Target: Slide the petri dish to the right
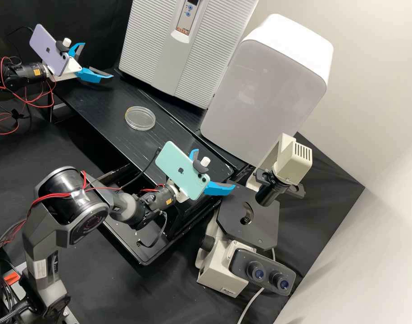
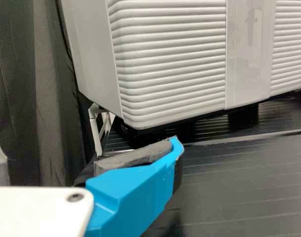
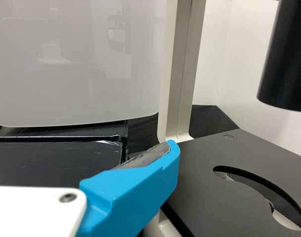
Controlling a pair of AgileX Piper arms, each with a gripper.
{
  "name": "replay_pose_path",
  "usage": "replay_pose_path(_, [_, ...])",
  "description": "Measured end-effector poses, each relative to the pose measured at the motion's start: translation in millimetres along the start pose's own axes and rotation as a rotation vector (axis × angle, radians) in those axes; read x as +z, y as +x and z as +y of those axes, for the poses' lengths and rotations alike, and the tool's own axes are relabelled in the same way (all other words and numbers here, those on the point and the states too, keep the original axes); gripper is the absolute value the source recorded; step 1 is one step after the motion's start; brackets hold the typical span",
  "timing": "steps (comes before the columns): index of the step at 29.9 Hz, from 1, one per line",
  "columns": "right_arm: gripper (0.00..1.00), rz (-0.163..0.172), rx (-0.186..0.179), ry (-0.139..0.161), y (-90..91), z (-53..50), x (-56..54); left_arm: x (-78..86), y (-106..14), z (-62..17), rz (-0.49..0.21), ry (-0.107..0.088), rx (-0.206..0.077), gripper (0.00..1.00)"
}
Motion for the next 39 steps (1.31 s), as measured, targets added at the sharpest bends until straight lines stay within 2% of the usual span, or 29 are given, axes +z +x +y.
replay_pose_path(11, [1.0, -0.001, 0.001, 0.001, 0.0, 0.1, 0.1, 0.0, 0.0, 0.0, 0.0, 0.0, 0.0, 1.0])
replay_pose_path(13, [1.0, 0.003, -0.003, 0.005, -0.1, -1.8, -1.8, 0.0, 0.0, 0.0, 0.0, 0.0, 0.0, 1.0])
replay_pose_path(16, [1.0, 0.028, -0.018, 0.006, -1.1, -6.5, -9.7, 0.0, 0.0, 0.0, 0.0, 0.0, 0.0, 1.0])
replay_pose_path(19, [1.0, 0.067, -0.029, 0.009, -3.8, -9.7, -21.4, 0.0, 0.0, 0.0, 0.0, 0.0, 0.0, 1.0])
replay_pose_path(21, [1.0, 0.109, -0.037, 0.001, -6.8, -12.2, -34.0, 0.0, 0.0, 0.0, 0.0, 0.0, 0.0, 1.0])
replay_pose_path(23, [1.0, 0.145, -0.038, -0.017, -8.7, -12.8, -44.4, 0.0, 0.0, 0.0, 0.0, 0.0, 0.0, 1.0])
replay_pose_path(26, [1.0, 0.227, -0.018, -0.052, -13.8, -12.8, -64.1, 0.0, 0.0, 0.0, 0.0, 0.0, 0.0, 1.0])
replay_pose_path(29, [1.0, 0.293, 0.007, -0.077, -18.8, -13.0, -79.7, 0.0, 0.0, 0.0, 0.0, 0.0, 0.0, 1.0])
replay_pose_path(32, [1.0, 0.346, 0.008, -0.114, -22.1, -17.9, -95.1, 0.0, 0.0, 0.0, 0.0, 0.0, 0.0, 1.0])
replay_pose_path(36, [1.0, 0.391, 0.004, -0.162, -24.2, -24.8, -109.5, 0.0, 0.0, 0.0, 0.0, 0.0, 0.0, 1.0])
replay_pose_path(39, [1.0, 0.41, 0.005, -0.176, -23.7, -28.2, -117.1, 0.0, 0.0, 0.0, 0.0, 0.0, 0.0, 1.0])
